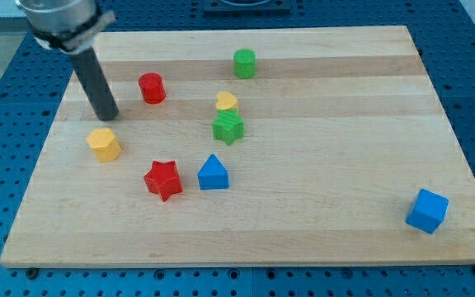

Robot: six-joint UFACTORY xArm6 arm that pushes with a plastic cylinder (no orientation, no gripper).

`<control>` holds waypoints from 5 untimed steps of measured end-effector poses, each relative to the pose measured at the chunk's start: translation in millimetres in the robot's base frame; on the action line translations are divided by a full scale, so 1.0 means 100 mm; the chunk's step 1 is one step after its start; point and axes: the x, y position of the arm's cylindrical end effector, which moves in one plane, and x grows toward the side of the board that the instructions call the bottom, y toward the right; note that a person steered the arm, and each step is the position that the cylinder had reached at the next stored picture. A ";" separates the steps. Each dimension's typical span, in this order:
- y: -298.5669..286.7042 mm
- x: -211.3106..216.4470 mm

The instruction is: Push the group of blocks towards the top center

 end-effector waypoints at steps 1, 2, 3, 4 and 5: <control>0.00 -0.22; 0.59 -0.37; 1.24 -0.46; 1.84 -0.50; 1.93 -0.50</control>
